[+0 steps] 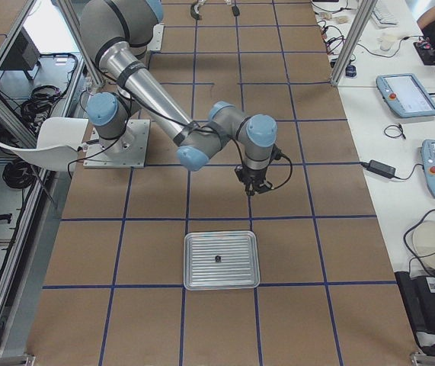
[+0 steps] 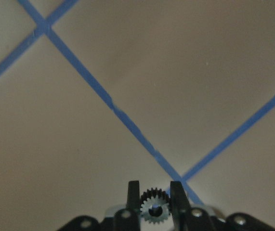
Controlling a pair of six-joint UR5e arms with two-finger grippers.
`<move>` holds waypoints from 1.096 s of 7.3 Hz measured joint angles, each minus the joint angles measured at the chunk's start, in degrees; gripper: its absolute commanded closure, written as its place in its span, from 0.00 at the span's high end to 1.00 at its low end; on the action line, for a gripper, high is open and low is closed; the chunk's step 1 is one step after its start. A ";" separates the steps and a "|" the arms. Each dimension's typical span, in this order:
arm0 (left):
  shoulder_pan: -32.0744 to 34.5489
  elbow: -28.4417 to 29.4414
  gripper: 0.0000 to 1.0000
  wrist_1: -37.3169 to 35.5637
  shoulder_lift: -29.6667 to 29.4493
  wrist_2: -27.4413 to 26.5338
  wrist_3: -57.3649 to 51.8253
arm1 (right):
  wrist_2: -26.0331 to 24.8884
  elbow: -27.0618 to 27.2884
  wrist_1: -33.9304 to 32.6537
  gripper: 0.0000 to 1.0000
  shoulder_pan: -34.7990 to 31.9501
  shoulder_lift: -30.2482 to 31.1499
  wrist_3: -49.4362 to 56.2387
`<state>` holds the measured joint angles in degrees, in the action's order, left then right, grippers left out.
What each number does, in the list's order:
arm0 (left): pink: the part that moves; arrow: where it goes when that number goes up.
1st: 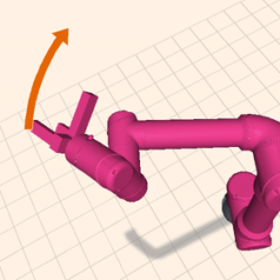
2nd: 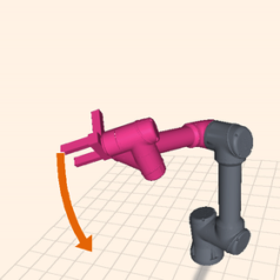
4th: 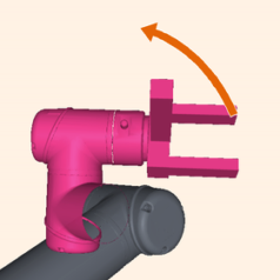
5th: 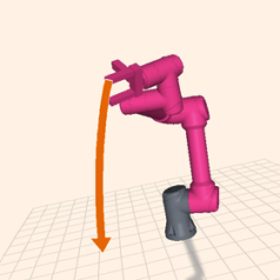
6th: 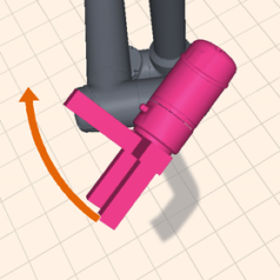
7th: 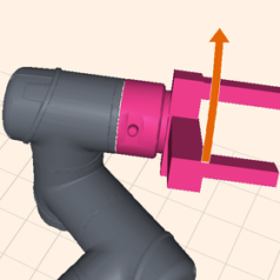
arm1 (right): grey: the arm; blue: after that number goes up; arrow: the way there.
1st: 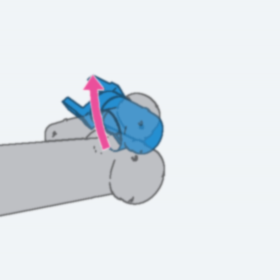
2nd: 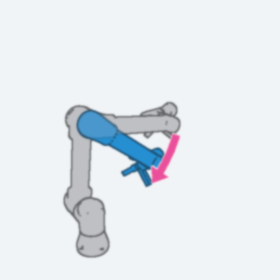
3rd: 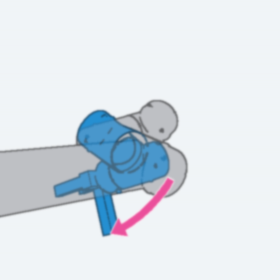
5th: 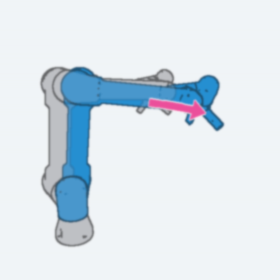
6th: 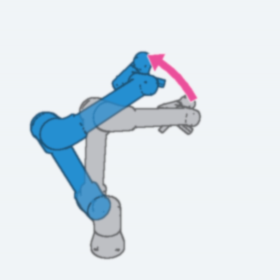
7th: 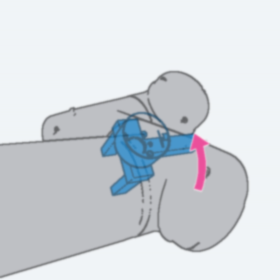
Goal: Place bearing gear from tray to pile
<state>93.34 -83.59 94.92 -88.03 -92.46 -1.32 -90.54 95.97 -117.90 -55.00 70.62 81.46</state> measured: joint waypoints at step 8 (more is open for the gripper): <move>-0.07 0.00 1.00 0.00 -0.03 -0.05 -0.29 | 1.42 -0.02 -0.78 0.00 -49.70 -2.47 -88.03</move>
<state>93.27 -83.58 94.92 -88.06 -92.51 -1.61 -89.12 95.96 -118.68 -104.70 68.15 -6.58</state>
